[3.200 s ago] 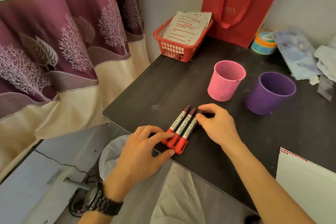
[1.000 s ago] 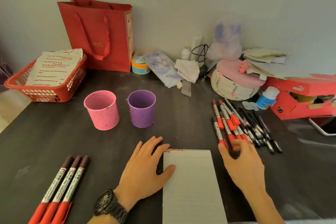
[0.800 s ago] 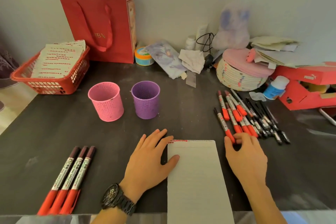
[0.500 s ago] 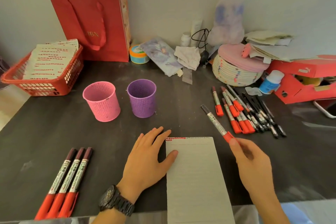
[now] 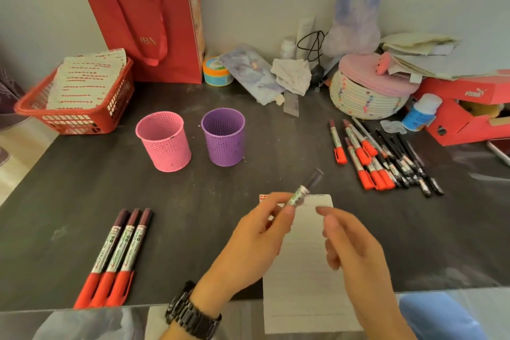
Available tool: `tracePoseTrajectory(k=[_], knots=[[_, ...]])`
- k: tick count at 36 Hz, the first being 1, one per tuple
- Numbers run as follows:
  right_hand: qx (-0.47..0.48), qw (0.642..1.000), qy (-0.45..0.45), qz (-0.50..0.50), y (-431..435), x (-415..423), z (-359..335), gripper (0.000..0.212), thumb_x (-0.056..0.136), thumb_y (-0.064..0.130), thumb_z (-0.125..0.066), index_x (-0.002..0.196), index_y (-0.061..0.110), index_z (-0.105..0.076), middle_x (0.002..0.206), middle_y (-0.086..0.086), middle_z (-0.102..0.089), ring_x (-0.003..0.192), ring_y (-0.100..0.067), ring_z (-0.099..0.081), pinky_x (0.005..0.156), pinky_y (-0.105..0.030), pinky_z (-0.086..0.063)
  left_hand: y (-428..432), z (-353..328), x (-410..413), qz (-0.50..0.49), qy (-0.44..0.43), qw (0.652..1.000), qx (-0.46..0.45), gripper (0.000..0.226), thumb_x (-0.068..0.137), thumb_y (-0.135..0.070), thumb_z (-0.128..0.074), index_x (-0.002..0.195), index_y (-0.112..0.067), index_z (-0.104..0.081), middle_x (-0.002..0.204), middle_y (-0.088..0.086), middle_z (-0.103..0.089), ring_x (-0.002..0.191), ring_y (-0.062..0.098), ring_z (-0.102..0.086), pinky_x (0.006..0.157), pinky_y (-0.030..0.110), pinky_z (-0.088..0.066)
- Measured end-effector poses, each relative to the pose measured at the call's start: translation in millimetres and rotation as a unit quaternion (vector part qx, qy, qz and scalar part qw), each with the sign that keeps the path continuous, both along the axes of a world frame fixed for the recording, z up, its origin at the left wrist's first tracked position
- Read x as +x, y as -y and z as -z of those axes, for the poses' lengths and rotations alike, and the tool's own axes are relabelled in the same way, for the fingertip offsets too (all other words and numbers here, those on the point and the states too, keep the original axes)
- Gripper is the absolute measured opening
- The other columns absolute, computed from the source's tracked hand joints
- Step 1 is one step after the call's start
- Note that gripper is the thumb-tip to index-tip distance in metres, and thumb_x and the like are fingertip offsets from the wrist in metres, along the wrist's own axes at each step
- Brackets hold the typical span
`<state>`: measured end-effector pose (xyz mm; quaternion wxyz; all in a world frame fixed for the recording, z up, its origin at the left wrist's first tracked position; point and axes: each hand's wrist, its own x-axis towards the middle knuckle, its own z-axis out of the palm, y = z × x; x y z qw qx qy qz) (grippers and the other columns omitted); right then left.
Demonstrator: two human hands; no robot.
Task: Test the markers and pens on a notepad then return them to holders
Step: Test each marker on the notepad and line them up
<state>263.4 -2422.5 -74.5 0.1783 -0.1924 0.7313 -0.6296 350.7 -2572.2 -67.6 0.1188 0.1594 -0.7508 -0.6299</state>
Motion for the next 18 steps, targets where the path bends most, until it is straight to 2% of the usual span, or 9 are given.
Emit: tracePoseTrajectory(k=[2,4,6,7,9,12,14,16,18], knots=[[-0.015,0.999,0.024,-0.02,4.0,-1.5,-6.9,0.042,0.082,0.07,-0.058,0.098,0.034,-0.073,0.064,0.008,-0.051,0.059,-0.011,-0.042,0.053,-0.027,-0.039,-1.1,1.3,3.3,0.056,0.035,0.997,-0.044,0.02,0.101,-0.049,-0.044,0.112,-0.044,-0.061,0.076,-0.011,-0.058,0.058,0.006,-0.045,0.056,0.021,-0.039],[-0.018,1.0,0.013,-0.017,9.3,-1.4,-10.1,0.041,0.086,0.067,-0.06,0.095,0.03,-0.074,0.062,0.006,-0.052,0.057,-0.012,-0.042,0.051,-0.028,-0.039,-3.3,2.3,5.9,0.076,0.069,0.991,-0.088,0.025,0.1,-0.056,-0.042,0.102,-0.041,-0.062,0.071,-0.009,-0.061,0.055,0.003,-0.045,0.055,0.019,-0.038],[-0.033,0.999,-0.007,0.014,13.4,-2.0,-11.5,0.036,0.084,0.06,-0.057,0.093,0.03,-0.074,0.067,0.005,-0.061,0.062,-0.009,-0.052,0.058,-0.023,-0.046,-4.6,4.1,7.4,0.052,0.09,0.989,-0.109,0.045,0.095,-0.067,-0.038,0.086,-0.03,-0.061,0.062,-0.009,-0.054,0.052,0.005,-0.041,0.053,0.023,-0.036],[-0.049,0.998,-0.004,0.027,15.5,-1.3,-11.6,0.031,0.085,0.057,-0.057,0.093,0.032,-0.074,0.074,0.005,-0.067,0.07,-0.008,-0.06,0.065,-0.023,-0.05,-5.1,6.2,7.8,0.033,0.089,0.989,-0.116,0.053,0.092,-0.071,-0.037,0.08,-0.023,-0.058,0.06,-0.009,-0.048,0.052,0.006,-0.038,0.053,0.025,-0.034],[-0.125,0.99,0.062,0.018,21.5,3.6,-14.5,0.025,0.09,0.047,-0.056,0.09,0.028,-0.073,0.089,0.003,-0.072,0.087,-0.013,-0.067,0.075,-0.028,-0.054,-8.9,9.2,8.4,0.012,0.074,0.989,-0.124,0.061,0.092,-0.072,-0.035,0.074,-0.015,-0.05,0.06,-0.007,-0.042,0.053,0.008,-0.034,0.053,0.027,-0.032],[-0.29,0.922,0.256,0.001,34.9,12.0,-24.4,0.023,0.094,0.038,-0.055,0.084,0.021,-0.066,0.082,-0.003,-0.064,0.077,-0.017,-0.064,0.072,-0.031,-0.052,-18.8,11.0,6.6,-0.012,0.048,0.993,-0.107,0.054,0.096,-0.07,-0.028,0.07,-0.027,-0.049,0.061,-0.009,-0.049,0.055,0.006,-0.042,0.056,0.023,-0.036],[-0.34,0.879,0.332,0.034,40.8,12.7,-29.5,0.026,0.096,0.036,-0.056,0.075,0.021,-0.058,0.071,0.002,-0.052,0.063,-0.013,-0.053,0.065,-0.031,-0.043,-24.9,12.0,6.0,-0.038,0.046,0.992,-0.115,0.057,0.095,-0.071,-0.019,0.074,-0.03,-0.052,0.063,-0.011,-0.054,0.059,0.008,-0.048,0.059,0.029,-0.042],[-0.357,0.849,0.382,0.077,45.1,11.0,-34.1,0.036,0.097,0.037,-0.056,0.066,0.021,-0.049,0.062,0.005,-0.037,0.053,-0.012,-0.037,0.057,-0.029,-0.04,-28.9,15.2,6.4,-0.077,0.055,0.974,-0.208,0.063,0.092,-0.075,-0.008,0.079,-0.029,-0.049,0.063,-0.01,-0.055,0.06,0.013,-0.051,0.059,0.037,-0.046],[-0.358,0.83,0.415,0.1,47.4,10.2,-36.2,0.046,0.096,0.037,-0.057,0.057,0.022,-0.038,0.054,0.006,-0.027,0.046,-0.012,-0.026,0.048,-0.027,-0.037,-29.8,16.9,8.2,-0.132,0.051,0.932,-0.333,0.052,0.097,-0.067,-0.006,0.076,-0.032,-0.038,0.056,-0.011,-0.048,0.055,0.015,-0.047,0.049,0.031,-0.043]])
